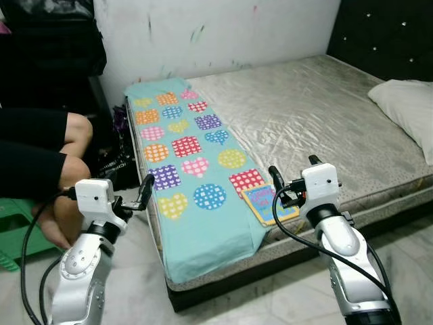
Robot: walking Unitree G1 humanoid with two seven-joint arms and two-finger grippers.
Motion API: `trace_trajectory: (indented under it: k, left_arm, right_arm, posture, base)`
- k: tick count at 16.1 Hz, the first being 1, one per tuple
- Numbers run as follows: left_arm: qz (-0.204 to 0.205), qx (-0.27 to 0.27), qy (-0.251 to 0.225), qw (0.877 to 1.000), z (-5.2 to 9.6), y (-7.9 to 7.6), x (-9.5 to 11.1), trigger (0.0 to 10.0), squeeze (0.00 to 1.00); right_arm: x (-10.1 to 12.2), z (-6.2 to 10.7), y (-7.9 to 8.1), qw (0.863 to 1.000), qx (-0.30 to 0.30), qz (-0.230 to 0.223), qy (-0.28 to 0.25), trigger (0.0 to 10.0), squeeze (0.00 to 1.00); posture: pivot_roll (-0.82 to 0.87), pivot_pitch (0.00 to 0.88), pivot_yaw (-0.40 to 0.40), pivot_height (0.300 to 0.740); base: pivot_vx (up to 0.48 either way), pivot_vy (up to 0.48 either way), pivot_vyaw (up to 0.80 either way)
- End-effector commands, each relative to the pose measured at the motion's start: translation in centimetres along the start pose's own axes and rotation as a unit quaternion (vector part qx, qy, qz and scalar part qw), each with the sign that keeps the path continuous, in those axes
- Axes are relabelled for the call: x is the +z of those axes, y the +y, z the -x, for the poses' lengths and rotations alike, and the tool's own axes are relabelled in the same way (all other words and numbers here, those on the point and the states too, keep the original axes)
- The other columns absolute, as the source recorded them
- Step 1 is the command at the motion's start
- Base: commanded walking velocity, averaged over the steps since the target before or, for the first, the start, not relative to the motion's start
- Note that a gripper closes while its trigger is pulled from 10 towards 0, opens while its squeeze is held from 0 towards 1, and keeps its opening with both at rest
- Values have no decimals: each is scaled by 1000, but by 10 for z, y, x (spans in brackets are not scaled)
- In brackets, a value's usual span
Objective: Clean up the room
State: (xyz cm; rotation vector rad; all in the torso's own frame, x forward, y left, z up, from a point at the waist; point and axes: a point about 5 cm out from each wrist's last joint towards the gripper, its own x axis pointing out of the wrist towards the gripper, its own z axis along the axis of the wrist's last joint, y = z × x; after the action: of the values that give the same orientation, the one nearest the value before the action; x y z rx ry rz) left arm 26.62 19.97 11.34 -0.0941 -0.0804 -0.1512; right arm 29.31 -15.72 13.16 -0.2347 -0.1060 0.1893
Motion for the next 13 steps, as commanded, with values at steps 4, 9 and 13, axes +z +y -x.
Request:
trace_trajectory:
  k: [4,9,13]
  left_arm:
    - [0,-7,-8,1000,-2,-1,5,10000,0]
    - [0,7,-4,1000,-4,1,4,10000,0]
    - [-2,19,-5,1000,-4,2,3,10000,0]
  right_arm:
    - [0,0,0,1000,4,1,-1,10000,0]
    - [1,-1,-1,1000,3,1,-3,10000,0]
    - [1,-1,-1,1000,3,3,-4,10000,0]
  posture:
    - [-83,0,24,740]
    - [-85,0,25,740]
    - [-87,0,23,740]
  base:
    - [277,0,0]
    - [102,0,313]
    - [0,0,253]
